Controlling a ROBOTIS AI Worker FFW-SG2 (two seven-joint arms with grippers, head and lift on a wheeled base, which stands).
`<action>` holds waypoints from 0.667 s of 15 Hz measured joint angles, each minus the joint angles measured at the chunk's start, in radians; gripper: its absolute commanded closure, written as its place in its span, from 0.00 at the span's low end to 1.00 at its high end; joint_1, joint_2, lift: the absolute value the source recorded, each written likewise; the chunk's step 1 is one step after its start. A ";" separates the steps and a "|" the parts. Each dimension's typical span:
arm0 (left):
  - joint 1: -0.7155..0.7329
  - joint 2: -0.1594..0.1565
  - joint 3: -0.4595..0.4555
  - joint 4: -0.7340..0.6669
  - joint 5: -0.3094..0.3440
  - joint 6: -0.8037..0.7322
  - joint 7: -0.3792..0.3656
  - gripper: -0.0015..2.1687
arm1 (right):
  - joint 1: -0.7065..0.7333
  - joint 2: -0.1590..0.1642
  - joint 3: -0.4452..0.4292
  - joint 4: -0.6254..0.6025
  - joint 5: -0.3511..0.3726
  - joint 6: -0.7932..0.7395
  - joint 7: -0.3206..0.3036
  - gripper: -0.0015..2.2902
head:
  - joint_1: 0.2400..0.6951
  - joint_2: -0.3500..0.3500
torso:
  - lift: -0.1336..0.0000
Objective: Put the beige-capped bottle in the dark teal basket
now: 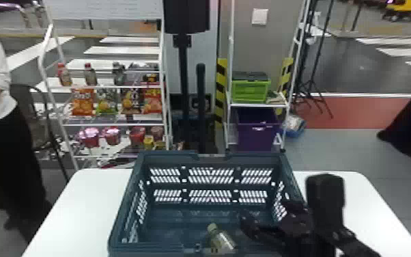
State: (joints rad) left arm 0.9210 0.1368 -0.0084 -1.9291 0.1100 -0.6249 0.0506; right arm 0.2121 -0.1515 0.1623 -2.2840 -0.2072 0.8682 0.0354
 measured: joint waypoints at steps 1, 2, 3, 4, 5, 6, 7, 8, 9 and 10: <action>0.001 -0.001 0.000 0.001 -0.001 -0.002 0.000 0.07 | 0.068 -0.009 -0.019 -0.014 0.002 -0.109 0.003 0.02 | 0.57 0.50 | 1.00; 0.002 -0.002 -0.001 0.002 -0.001 -0.003 0.000 0.07 | 0.133 -0.014 -0.039 -0.026 0.005 -0.210 0.015 0.02 | 0.57 0.50 | 1.00; 0.002 -0.003 -0.004 0.002 -0.002 -0.004 0.002 0.07 | 0.198 -0.016 -0.061 -0.033 0.006 -0.315 0.025 0.02 | 0.57 0.50 | 1.00; 0.002 -0.003 -0.007 0.002 -0.003 -0.005 0.005 0.07 | 0.255 -0.017 -0.081 -0.034 0.006 -0.408 0.034 0.02 | 0.57 0.50 | 1.00; 0.002 -0.004 -0.009 0.001 -0.004 -0.005 0.007 0.07 | 0.317 -0.017 -0.106 -0.027 0.003 -0.515 0.046 0.02 | 0.57 0.50 | 1.00; 0.001 -0.004 -0.011 -0.001 -0.005 -0.004 0.009 0.07 | 0.365 -0.016 -0.128 -0.016 -0.003 -0.596 0.056 0.02 | 0.57 0.50 | 1.00; -0.001 -0.005 -0.013 -0.003 -0.006 -0.001 0.011 0.07 | 0.412 -0.014 -0.156 -0.002 -0.013 -0.672 0.071 0.02 | 0.57 0.50 | 1.00; -0.002 -0.005 -0.015 -0.005 -0.006 0.002 0.012 0.07 | 0.452 -0.011 -0.182 0.012 -0.024 -0.737 0.086 0.03 | 0.57 0.50 | 1.00; -0.003 -0.005 -0.016 -0.008 -0.007 0.005 0.014 0.07 | 0.486 -0.007 -0.200 0.026 -0.032 -0.791 0.100 0.03 | 0.57 0.50 | 1.00; -0.003 -0.005 -0.016 -0.010 -0.007 0.009 0.015 0.07 | 0.511 -0.004 -0.209 0.037 -0.034 -0.829 0.107 0.03 | 0.57 0.50 | 1.00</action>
State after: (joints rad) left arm 0.9176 0.1319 -0.0244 -1.9395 0.1030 -0.6159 0.0652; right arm 0.7232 -0.1552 -0.0472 -2.2475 -0.2414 0.0391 0.1426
